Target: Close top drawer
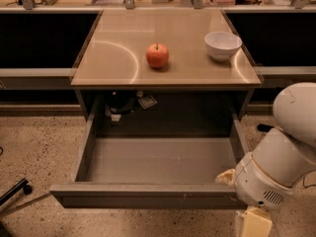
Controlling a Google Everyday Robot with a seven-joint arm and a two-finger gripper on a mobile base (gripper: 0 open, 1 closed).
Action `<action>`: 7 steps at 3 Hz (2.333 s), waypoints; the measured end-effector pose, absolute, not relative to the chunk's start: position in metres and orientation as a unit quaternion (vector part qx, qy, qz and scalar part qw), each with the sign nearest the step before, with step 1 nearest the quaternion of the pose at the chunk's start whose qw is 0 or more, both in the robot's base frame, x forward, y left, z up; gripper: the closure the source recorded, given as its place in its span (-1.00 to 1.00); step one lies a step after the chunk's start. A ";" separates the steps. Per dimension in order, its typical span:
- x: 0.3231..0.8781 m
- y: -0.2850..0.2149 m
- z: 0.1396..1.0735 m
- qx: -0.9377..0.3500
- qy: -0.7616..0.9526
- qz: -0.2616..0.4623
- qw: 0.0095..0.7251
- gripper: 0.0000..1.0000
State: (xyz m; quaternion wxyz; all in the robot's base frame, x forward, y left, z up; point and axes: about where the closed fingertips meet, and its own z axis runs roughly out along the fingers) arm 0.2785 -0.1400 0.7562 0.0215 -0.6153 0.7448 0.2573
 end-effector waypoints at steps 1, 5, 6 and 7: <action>0.268 -0.136 0.747 -0.611 0.743 0.272 0.019 -1.00; 0.303 -0.106 0.647 -0.640 0.713 0.286 0.002 -1.00; 0.303 -0.106 0.647 -0.640 0.713 0.285 0.002 -1.00; 0.326 -0.103 0.649 -0.649 0.709 0.277 0.010 -1.00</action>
Offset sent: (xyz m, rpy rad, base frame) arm -0.0604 0.0243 -0.0628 0.1017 0.1654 0.0254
